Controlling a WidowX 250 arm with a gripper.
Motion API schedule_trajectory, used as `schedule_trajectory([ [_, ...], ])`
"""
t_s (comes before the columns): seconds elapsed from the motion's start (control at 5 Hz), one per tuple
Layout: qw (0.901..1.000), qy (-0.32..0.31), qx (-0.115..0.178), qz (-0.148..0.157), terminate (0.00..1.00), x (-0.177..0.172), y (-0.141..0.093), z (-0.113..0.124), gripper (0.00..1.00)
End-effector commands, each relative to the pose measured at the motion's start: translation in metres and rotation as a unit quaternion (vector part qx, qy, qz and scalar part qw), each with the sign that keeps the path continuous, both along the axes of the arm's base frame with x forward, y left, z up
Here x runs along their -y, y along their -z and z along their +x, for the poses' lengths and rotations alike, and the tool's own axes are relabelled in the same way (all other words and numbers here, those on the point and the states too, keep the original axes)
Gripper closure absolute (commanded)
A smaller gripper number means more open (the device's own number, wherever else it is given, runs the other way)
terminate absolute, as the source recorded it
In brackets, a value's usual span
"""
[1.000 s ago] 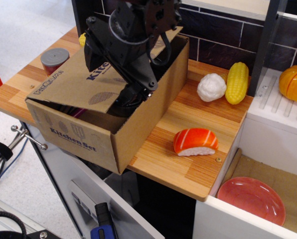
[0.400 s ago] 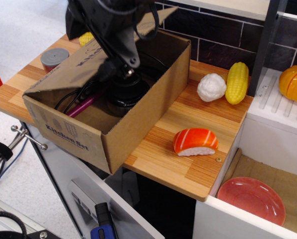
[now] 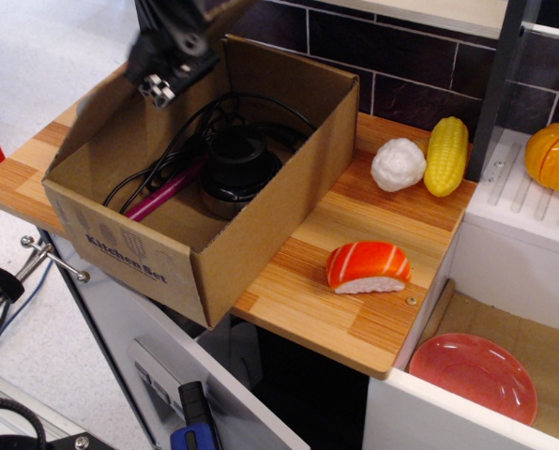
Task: Open brown1fbox flap
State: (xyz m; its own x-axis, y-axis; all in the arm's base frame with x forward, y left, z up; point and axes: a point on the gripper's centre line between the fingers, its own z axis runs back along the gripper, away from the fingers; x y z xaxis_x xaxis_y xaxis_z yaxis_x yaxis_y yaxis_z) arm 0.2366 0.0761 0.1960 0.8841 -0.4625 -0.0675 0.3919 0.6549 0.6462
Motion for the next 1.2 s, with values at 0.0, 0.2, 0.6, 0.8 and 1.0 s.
schedule_trajectory([
  [0.0,0.9956,0.080,0.016,0.045,0.00,-0.037,-0.029,0.000,0.00],
  [0.2,0.9905,0.129,0.002,0.046,0.00,-0.064,-0.038,0.006,0.00],
  [0.6,0.9781,0.202,-0.048,0.022,0.00,-0.119,-0.043,0.013,0.00],
  [0.8,0.9746,0.214,-0.066,0.002,0.00,-0.146,-0.033,0.013,0.00],
  [1.0,0.9743,0.211,-0.070,-0.035,0.00,-0.162,-0.010,0.009,0.00],
])
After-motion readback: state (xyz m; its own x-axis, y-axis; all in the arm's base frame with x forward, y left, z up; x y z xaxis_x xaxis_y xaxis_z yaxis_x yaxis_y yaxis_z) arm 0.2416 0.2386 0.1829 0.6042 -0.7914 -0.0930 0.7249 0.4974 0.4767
